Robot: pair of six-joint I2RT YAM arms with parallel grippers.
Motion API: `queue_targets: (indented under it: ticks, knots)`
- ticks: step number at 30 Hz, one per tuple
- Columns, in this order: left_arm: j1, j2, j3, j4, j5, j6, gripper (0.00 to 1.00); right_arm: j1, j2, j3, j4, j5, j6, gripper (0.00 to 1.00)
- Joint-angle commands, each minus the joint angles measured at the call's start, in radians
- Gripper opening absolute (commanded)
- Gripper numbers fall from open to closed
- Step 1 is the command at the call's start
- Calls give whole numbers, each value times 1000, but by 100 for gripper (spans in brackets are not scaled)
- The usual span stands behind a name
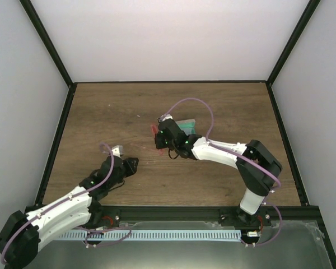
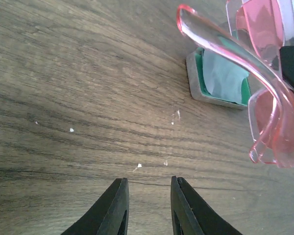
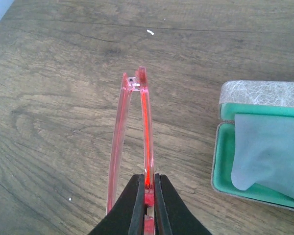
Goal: Organize the sunglasses
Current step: Fold the sunglasses at the center of the board.
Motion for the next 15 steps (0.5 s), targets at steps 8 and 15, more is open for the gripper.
queue_targets:
  ticks: [8,15]
  knots:
    - [8,240,95,143,-121,19,31,8,10,-24,36,-23,-2,6]
    - [8,436,214,212,-105,36,31,44,16,-42,39,-1,4,6]
